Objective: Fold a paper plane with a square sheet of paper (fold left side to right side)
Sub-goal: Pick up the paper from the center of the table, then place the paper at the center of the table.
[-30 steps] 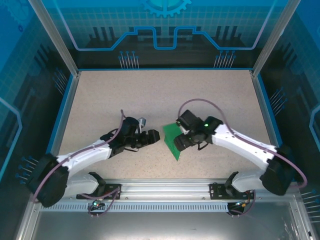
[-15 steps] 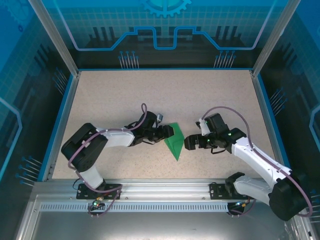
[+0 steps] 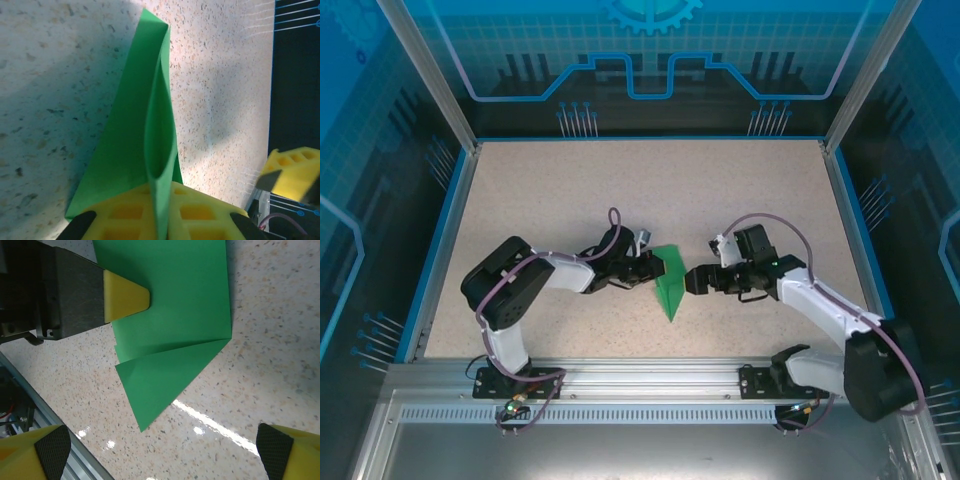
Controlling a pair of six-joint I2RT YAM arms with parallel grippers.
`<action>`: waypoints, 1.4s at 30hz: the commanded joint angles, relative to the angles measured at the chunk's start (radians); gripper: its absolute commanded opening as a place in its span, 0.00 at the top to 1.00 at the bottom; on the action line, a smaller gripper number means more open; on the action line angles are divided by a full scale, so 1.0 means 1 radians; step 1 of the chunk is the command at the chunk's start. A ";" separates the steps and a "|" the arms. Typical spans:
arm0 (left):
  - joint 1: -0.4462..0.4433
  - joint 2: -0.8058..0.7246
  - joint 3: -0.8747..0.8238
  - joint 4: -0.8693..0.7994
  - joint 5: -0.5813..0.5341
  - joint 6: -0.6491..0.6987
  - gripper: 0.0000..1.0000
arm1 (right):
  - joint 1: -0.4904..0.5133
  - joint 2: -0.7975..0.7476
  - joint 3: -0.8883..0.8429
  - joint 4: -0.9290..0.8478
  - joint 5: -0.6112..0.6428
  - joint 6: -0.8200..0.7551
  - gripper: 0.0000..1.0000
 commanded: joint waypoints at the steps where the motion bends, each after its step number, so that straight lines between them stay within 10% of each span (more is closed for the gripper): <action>1: 0.026 -0.029 -0.057 0.138 0.076 0.020 0.94 | -0.031 0.047 -0.006 0.151 -0.094 -0.017 0.01; 22: 0.053 -0.068 -0.165 0.309 0.196 0.055 0.97 | -0.088 0.481 0.075 0.579 -0.431 0.071 0.30; 42: 0.070 -0.026 -0.154 0.307 0.211 0.054 0.98 | -0.109 0.507 0.080 0.526 -0.406 0.028 0.78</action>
